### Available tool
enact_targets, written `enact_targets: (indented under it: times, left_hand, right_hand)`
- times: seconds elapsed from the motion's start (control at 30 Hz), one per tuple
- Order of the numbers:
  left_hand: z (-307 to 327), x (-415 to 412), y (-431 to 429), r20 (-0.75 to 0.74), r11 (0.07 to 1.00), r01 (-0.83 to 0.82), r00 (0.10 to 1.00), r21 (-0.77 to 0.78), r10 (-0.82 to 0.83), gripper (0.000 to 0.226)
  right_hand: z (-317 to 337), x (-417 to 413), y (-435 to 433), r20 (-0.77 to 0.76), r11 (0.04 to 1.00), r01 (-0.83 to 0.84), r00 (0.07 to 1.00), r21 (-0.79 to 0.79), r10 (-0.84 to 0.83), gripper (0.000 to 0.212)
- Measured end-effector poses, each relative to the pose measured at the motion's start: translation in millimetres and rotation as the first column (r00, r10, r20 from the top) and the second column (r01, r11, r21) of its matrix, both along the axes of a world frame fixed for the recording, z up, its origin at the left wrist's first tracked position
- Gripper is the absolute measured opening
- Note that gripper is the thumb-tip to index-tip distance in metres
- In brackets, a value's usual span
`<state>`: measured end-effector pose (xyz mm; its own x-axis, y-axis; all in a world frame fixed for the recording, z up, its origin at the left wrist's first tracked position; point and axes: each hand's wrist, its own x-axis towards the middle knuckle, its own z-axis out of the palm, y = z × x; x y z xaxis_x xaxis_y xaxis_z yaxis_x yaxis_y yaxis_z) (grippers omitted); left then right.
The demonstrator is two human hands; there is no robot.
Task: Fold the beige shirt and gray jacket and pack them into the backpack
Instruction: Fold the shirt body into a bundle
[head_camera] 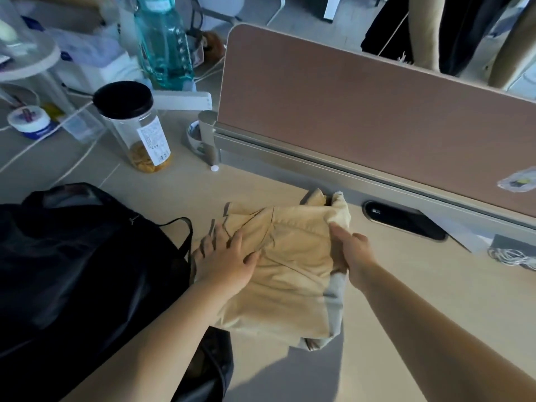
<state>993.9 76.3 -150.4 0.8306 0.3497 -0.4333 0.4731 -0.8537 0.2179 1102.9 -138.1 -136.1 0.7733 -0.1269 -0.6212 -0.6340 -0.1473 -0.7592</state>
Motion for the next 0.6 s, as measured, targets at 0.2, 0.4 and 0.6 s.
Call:
enact_targets:
  times: [0.2,0.4,0.6]
  left_hand:
    - [-10,-7,8,-0.014,0.998,0.014,1.0,-0.061,-0.015,0.066]
    - [7,-3,9,0.142,0.962,-0.084,0.982,-0.261,0.124,0.081]
    - [27,0,7,-0.162,0.366,-0.439,0.793,-0.821,0.587,0.071]
  right_hand:
    - [14,11,-4,-0.123,0.946,-0.179,0.968,0.27,0.218,0.036]
    - [13,-9,-18,-0.117,0.895,-0.26,0.94,0.364,0.321,0.043]
    - [9,-26,-48,-0.186,0.86,-0.157,0.943,0.485,0.277,0.086]
